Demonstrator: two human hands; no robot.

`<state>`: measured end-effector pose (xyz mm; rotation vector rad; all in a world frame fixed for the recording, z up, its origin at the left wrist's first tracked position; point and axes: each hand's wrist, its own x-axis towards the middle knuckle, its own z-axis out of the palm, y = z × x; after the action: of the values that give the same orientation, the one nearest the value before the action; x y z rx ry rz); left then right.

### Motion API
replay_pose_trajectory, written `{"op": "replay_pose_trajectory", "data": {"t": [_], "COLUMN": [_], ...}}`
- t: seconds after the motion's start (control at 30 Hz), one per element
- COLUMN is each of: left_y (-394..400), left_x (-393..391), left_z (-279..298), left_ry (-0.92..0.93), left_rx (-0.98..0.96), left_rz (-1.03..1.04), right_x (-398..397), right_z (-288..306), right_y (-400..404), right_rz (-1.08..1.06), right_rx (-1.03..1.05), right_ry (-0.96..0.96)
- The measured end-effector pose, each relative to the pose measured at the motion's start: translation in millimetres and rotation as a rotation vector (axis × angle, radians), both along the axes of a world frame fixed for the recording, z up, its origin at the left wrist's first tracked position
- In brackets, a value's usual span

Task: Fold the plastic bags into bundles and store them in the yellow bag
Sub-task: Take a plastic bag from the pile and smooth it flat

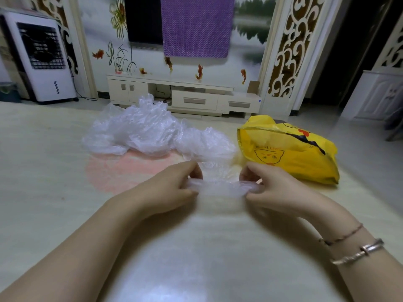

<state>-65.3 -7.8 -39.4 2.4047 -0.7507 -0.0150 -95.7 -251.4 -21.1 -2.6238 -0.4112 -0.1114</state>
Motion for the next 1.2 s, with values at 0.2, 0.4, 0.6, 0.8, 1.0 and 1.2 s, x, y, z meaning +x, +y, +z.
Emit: {"op": "replay_pose_trajectory", "data": {"t": [0.2,0.4,0.6,0.8,1.0,1.2], "left_y": [-7,-18,-23,-19,-9,-20], "left_x": [9,15,12,18,17,-5], "left_z": [-7,-15,-15,-17,-13,11], "left_ry": [-0.002,-0.116,-0.260,-0.318,-0.314,0.012], "left_rx": [-0.187,-0.138,0.087,0.267,-0.081,-0.534], "left_rz": [0.231,0.426,0.532,0.594,0.465,0.200], "right_x": [5,20,23,22,25,8], "right_z": [-1,-18,-27,-30,-25,8], "right_y": [-1,6,13,17,9,-1], "right_rz": [-0.037,-0.252,-0.364,-0.399,-0.282,-0.017], "right_rx": [0.089,0.106,-0.106,-0.334,0.188,1.071], "right_ry": [0.077,0.008,-0.135,-0.219,-0.025,0.455]}}
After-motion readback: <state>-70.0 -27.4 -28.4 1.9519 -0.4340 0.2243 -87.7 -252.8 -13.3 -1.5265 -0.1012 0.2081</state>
